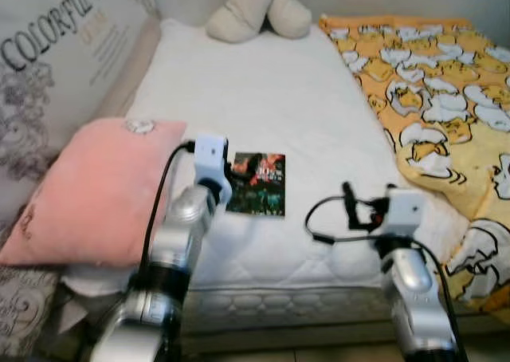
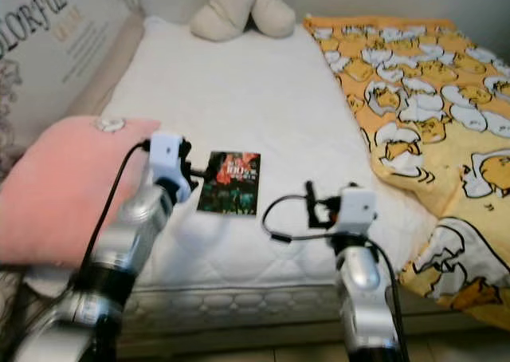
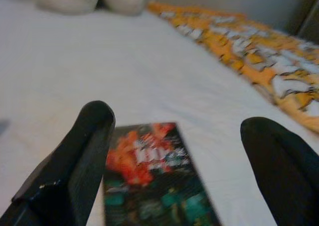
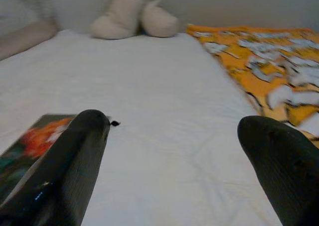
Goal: Clean up the room
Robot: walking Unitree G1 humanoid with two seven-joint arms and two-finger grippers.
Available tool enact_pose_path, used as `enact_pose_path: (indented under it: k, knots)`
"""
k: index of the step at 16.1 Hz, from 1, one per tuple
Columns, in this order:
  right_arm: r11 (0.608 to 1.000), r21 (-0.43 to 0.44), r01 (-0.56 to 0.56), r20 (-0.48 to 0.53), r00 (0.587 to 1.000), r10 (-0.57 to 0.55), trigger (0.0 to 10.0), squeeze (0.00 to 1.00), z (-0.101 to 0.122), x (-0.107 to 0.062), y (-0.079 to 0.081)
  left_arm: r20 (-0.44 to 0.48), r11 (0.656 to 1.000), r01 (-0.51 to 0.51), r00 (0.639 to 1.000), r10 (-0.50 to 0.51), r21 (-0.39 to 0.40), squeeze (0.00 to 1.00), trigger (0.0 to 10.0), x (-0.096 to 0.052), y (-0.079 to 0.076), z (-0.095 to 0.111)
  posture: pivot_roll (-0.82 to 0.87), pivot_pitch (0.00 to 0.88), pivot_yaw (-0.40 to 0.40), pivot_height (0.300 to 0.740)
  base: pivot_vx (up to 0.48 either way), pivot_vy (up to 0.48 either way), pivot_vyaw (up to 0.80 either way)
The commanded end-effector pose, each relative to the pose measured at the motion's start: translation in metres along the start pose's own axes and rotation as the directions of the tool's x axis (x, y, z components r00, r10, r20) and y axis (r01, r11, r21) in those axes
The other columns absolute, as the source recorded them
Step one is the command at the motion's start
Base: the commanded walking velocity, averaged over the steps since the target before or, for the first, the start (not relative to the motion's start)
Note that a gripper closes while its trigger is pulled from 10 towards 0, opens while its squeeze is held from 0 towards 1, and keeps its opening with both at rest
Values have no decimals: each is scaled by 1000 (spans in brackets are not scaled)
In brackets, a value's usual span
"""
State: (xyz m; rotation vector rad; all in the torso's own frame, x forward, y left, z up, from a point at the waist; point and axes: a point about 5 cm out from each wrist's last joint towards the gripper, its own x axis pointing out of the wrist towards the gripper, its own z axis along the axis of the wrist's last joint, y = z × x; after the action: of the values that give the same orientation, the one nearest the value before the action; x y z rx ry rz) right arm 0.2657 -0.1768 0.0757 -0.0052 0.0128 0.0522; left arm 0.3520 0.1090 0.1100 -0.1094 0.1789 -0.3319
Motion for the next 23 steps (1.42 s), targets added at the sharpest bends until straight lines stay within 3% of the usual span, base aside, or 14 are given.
enact_pose_path:
  k: [1,3,5,6,8,9,11,13,17,23]
  knots:
    - [1000,-11,-2,-7,1000,2,10000,0,2,-4,-4,-24,999,-39,999,39,-9,0,10000,3,7,-3,-75,6,-25,740,0,0,0]
    - [1000,-21,-5,-21,1000,5,10000,0,0,-15,-6,-41,997,-69,997,68,-18,0,10000,7,12,-3,-102,38,-27,740,0,0,0]
    - [1000,-29,-3,-66,998,1,10000,0,-5,-37,-13,-87,994,-113,990,112,-8,0,10000,11,18,-10,-157,108,-34,740,0,0,0]
    - [999,-42,-22,-109,994,17,10000,0,-9,-58,-14,-127,989,-150,981,150,6,0,10000,11,23,-17,-194,143,-34,740,0,0,0]
    - [998,-50,-35,-134,991,28,10000,0,-10,-72,-14,-140,983,-182,973,182,11,0,10000,11,29,-19,-214,161,-33,740,0,0,0]
    - [999,-47,-25,-161,987,17,10000,0,-11,-87,-17,-140,975,-224,965,222,4,0,10000,9,38,-17,-237,195,-38,740,0,0,0]
    - [999,-46,-24,-179,984,15,10000,0,-11,-95,-18,-146,969,-246,959,244,1,0,10000,7,44,-17,-247,213,-40,740,0,0,0]
    - [998,-47,-40,-239,971,27,10000,0,-12,-122,-15,-162,949,-314,938,306,-25,0,10000,3,57,-19,-273,260,-41,740,0,0,0]
    - [999,-33,-28,-274,962,18,10000,0,-7,-135,-11,-167,949,-295,947,274,-112,0,10000,4,52,-22,-284,277,-38,740,0,0,0]
    - [999,-23,-23,-296,955,16,10000,0,-6,-140,-10,-171,970,-192,971,166,-151,0,10000,10,28,-30,-286,285,-43,740,0,0,0]
